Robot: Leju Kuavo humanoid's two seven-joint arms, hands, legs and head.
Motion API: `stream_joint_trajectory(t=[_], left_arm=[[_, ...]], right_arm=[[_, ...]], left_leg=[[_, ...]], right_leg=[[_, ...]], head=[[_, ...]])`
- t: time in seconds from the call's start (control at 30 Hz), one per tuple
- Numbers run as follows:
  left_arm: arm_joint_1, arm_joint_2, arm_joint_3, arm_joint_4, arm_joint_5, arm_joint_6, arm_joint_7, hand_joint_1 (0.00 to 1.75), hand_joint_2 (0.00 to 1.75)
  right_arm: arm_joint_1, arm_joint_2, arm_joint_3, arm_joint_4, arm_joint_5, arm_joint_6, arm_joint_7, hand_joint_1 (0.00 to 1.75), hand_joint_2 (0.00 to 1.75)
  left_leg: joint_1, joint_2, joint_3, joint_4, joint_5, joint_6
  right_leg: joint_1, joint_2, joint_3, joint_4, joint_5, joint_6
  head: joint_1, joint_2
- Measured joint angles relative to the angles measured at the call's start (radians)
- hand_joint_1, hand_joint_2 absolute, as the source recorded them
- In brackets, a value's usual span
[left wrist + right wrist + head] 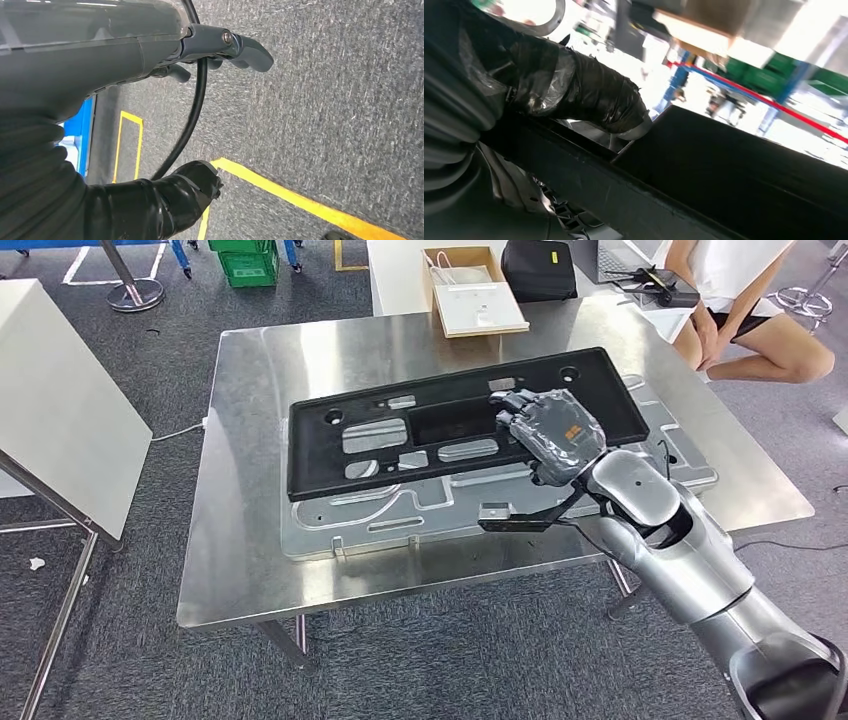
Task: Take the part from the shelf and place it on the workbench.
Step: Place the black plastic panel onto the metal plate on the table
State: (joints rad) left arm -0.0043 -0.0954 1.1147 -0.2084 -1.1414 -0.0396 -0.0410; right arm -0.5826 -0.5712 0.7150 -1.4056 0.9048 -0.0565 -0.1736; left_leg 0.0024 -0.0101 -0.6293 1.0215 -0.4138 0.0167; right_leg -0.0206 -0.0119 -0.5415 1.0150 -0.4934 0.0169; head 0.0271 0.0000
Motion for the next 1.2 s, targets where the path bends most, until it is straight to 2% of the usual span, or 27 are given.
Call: stream_joint_trajectory(t=[0.3, 0.63, 0.83, 0.9, 0.97, 1.07, 1.1, 1.13, 1.17, 1.2], left_arm=[[-0.001, -0.014, 0.029, 0.0, -0.002, 0.013, 0.022, 0.0, 1.75], [-0.001, -0.022, 0.044, -0.001, -0.011, 0.019, 0.021, 0.0, 1.75], [-0.001, -0.023, 0.049, -0.002, -0.014, 0.021, 0.018, 0.0, 1.75], [-0.002, -0.023, 0.05, -0.003, -0.014, 0.021, 0.018, 0.0, 1.75], [-0.002, -0.024, 0.051, -0.004, -0.015, 0.021, 0.018, 0.0, 1.75], [-0.004, -0.025, 0.055, -0.004, -0.016, 0.022, 0.019, 0.0, 1.75], [-0.005, -0.025, 0.057, -0.004, -0.017, 0.022, 0.019, 0.0, 1.75], [-0.005, -0.026, 0.059, -0.004, -0.018, 0.022, 0.019, 0.0, 1.75], [-0.004, -0.026, 0.061, -0.005, -0.02, 0.022, 0.019, 0.0, 1.75], [-0.004, -0.027, 0.063, -0.005, -0.021, 0.022, 0.019, 0.0, 1.75]], right_arm=[[0.05, -0.014, -0.161, 0.116, 0.022, 0.002, 0.004, 1.75, 1.75], [0.063, -0.013, -0.187, 0.159, 0.042, 0.006, -0.014, 1.75, 1.75], [0.067, -0.005, -0.188, 0.159, 0.051, 0.019, -0.017, 1.75, 1.75], [0.067, -0.003, -0.188, 0.159, 0.051, 0.019, -0.017, 1.75, 1.75], [0.068, -0.003, -0.188, 0.159, 0.051, 0.019, -0.017, 1.75, 1.75], [0.073, -0.003, -0.188, 0.161, 0.051, 0.019, -0.017, 1.75, 1.75], [0.076, -0.003, -0.188, 0.163, 0.051, 0.019, -0.018, 1.75, 1.75], [0.079, -0.003, -0.188, 0.164, 0.051, 0.019, -0.02, 1.75, 1.75], [0.08, -0.003, -0.188, 0.165, 0.052, 0.02, -0.023, 1.75, 1.75], [0.08, -0.003, -0.188, 0.165, 0.052, 0.02, -0.026, 1.75, 1.75]], left_leg=[[0.0, 0.0, 0.0, 0.0, 0.0, 0.0], [-0.001, 0.0, 0.0, 0.001, -0.001, 0.001], [-0.01, 0.0, -0.001, 0.005, -0.008, 0.015], [-0.009, 0.0, 0.005, -0.005, -0.004, 0.024], [-0.004, 0.001, 0.017, -0.023, 0.002, 0.036], [-0.004, 0.002, 0.022, -0.028, 0.002, 0.045], [-0.005, 0.001, 0.022, -0.026, -0.001, 0.045], [-0.004, -0.001, 0.022, -0.023, -0.005, 0.044], [-0.004, -0.002, 0.023, -0.017, -0.01, 0.041], [-0.003, -0.003, 0.023, -0.009, -0.016, 0.036]], right_leg=[[0.0, 0.0, 0.0, 0.0, 0.0, 0.0], [0.0, 0.0, 0.0, 0.0, 0.0, 0.001], [-0.009, 0.0, 0.003, -0.004, -0.001, 0.013], [-0.01, 0.0, 0.006, -0.004, -0.003, 0.019], [-0.011, 0.002, -0.013, 0.042, -0.032, 0.021], [-0.01, 0.007, -0.108, 0.22, -0.111, 0.022], [-0.011, 0.007, -0.133, 0.256, -0.114, 0.023], [-0.012, 0.008, -0.14, 0.257, -0.098, 0.025], [-0.014, 0.007, -0.129, 0.22, -0.064, 0.026], [-0.016, 0.008, -0.104, 0.159, -0.026, 0.027]], head=[[0.0, 0.0], [0.0, 0.0], [0.0, 0.0], [0.0, 0.0], [0.0, 0.0], [0.0, 0.0], [0.0, 0.0], [0.0, 0.0], [0.0, 0.0], [0.0, 0.0]])
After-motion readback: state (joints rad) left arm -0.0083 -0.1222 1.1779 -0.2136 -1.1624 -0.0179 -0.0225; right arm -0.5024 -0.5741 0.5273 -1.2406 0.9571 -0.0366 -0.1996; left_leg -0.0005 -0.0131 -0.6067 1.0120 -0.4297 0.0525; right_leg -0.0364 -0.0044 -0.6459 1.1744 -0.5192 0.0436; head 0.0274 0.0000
